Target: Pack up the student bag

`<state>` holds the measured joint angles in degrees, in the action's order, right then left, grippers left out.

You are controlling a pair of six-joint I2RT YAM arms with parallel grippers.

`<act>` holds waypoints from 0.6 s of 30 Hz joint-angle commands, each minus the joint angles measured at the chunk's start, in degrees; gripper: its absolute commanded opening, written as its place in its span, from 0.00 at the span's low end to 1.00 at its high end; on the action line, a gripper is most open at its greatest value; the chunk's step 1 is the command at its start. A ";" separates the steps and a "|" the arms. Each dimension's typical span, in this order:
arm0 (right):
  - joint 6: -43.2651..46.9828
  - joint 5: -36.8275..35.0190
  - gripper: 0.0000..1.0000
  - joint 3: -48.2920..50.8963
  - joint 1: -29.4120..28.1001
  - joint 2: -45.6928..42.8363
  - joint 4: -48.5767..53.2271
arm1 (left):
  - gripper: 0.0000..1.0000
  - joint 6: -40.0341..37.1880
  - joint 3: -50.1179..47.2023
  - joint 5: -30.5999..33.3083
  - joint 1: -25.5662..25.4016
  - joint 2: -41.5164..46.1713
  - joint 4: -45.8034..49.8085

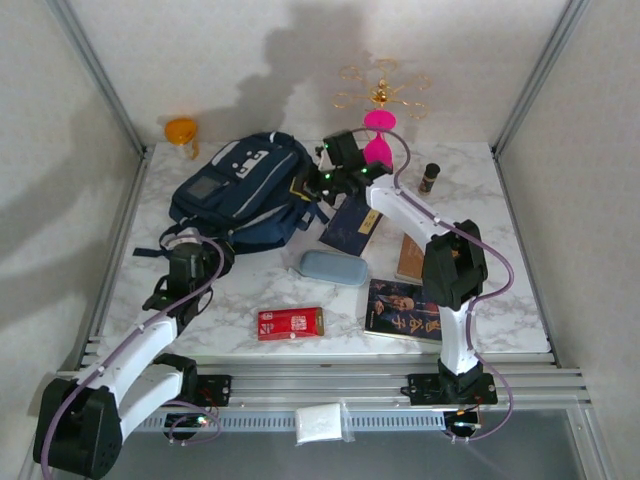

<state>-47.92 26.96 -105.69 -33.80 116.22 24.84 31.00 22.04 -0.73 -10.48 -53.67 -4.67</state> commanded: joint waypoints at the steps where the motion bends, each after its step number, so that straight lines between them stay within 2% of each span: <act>1: 2.83 2.89 0.00 -6.74 1.45 0.17 2.37 | 0.55 -8.63 -1.55 -4.61 -0.42 -0.35 -9.17; 4: 3.45 3.36 0.00 -9.56 2.22 1.08 4.60 | 0.60 -11.80 -5.83 -13.34 -0.65 -0.92 -22.57; 6: 3.54 3.47 0.00 -10.41 2.61 1.33 4.92 | 0.61 -13.30 -8.70 -12.18 -0.37 -1.05 -29.81; 8: 3.62 3.66 0.00 -10.99 2.73 1.41 5.13 | 0.60 -16.39 -8.40 -15.32 -0.19 -1.16 -32.33; 14: 3.19 5.27 0.00 -14.08 2.85 2.30 5.43 | 0.57 -19.31 -7.07 -14.62 -0.57 -4.65 -36.80; 18: 3.44 5.95 0.00 -17.27 2.94 3.48 6.60 | 0.46 -21.41 -5.11 -14.15 -0.51 -7.99 -36.06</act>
<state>-45.76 29.98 -118.08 -31.31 120.27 35.09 12.58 14.26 -13.96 -10.79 -59.79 -37.78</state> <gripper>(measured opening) 0.078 0.486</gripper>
